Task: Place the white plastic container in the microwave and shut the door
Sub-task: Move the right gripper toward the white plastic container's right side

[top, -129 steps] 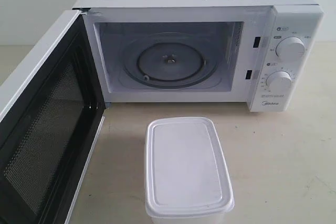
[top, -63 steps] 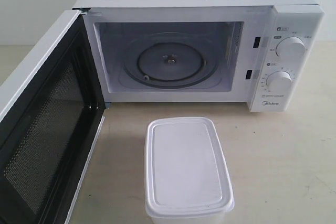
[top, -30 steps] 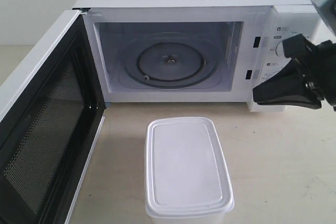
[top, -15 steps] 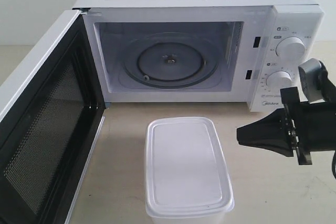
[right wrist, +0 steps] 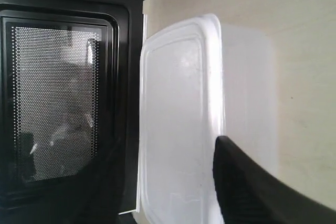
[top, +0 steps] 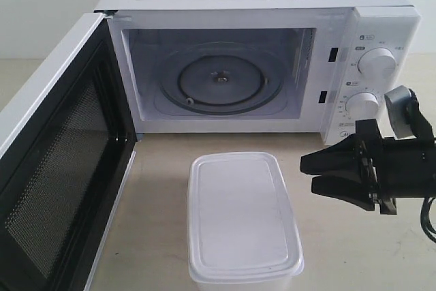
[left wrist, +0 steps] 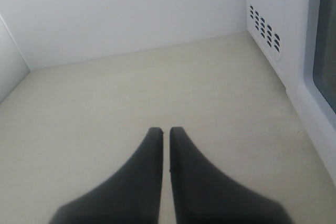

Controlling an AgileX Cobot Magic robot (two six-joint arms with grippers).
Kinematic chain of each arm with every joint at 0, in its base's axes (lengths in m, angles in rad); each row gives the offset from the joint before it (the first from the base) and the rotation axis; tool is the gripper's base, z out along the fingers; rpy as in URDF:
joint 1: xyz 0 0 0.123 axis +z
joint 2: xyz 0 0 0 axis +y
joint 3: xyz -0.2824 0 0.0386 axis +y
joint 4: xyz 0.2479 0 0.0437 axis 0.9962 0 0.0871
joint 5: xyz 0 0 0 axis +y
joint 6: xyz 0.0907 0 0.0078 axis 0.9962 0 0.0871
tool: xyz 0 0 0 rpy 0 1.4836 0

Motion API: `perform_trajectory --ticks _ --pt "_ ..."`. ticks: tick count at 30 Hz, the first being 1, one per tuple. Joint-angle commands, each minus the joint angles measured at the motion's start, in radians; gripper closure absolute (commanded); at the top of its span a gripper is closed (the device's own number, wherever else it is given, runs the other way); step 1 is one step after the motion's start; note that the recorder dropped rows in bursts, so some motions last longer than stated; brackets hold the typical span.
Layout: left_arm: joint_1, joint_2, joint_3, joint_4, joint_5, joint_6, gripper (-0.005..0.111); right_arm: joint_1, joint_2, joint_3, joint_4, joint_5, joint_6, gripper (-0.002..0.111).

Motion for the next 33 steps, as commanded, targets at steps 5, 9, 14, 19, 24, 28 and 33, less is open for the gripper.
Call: perform_trajectory --ticks 5,9,14,19,24,28,33 --pt "0.003 0.004 0.004 -0.001 -0.007 -0.01 0.102 0.087 0.068 0.002 0.013 -0.048 -0.061 0.061" --pt "0.003 0.004 0.004 -0.001 -0.007 -0.01 0.102 0.092 0.091 0.002 0.039 -0.059 -0.091 0.061" --pt "0.003 0.004 0.004 -0.001 -0.007 -0.01 0.102 0.104 0.091 0.002 0.053 -0.103 -0.11 0.061" --pt "0.003 0.004 0.004 -0.001 -0.007 -0.01 0.102 0.13 0.093 0.002 0.084 -0.114 -0.134 0.061" --pt "0.003 0.004 0.004 -0.001 -0.007 -0.01 0.102 0.133 0.147 0.0 0.114 -0.055 -0.146 0.061" --pt "0.003 0.004 0.004 -0.001 -0.007 -0.01 0.102 0.175 0.159 -0.009 0.102 -0.067 -0.155 0.061" --pt "0.003 0.004 0.004 -0.001 -0.007 -0.01 0.102 0.178 0.159 -0.009 0.1 -0.086 -0.151 0.064"
